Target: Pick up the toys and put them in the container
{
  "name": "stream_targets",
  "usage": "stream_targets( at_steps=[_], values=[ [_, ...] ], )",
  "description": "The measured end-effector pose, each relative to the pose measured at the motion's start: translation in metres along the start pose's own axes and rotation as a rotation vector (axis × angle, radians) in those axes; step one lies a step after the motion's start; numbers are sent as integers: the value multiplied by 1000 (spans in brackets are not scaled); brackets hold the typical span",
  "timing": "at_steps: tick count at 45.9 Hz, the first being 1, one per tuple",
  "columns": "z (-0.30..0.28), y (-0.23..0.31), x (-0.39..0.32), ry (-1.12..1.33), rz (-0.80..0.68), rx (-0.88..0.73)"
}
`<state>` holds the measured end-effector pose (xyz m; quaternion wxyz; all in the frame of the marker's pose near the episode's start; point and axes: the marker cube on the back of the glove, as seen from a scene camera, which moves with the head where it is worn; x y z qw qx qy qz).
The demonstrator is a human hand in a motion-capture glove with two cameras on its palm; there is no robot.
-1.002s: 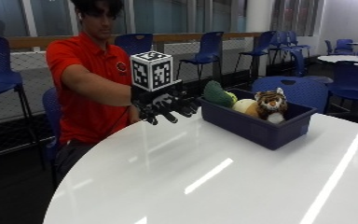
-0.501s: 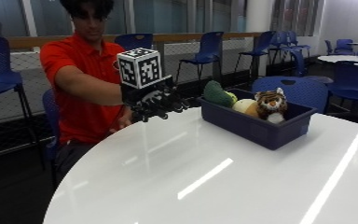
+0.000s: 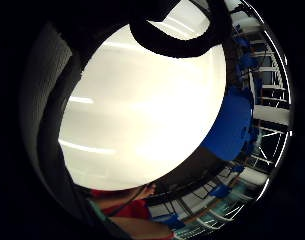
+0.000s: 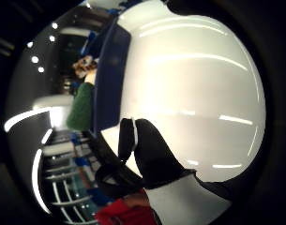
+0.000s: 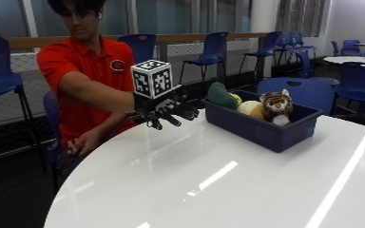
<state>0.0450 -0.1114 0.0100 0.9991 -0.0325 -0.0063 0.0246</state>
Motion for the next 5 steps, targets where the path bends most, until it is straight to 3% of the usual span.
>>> stream_targets(
  at_steps=[5],
  values=[
    [-5, -2, 2, -2, 2, 12]
  ],
)
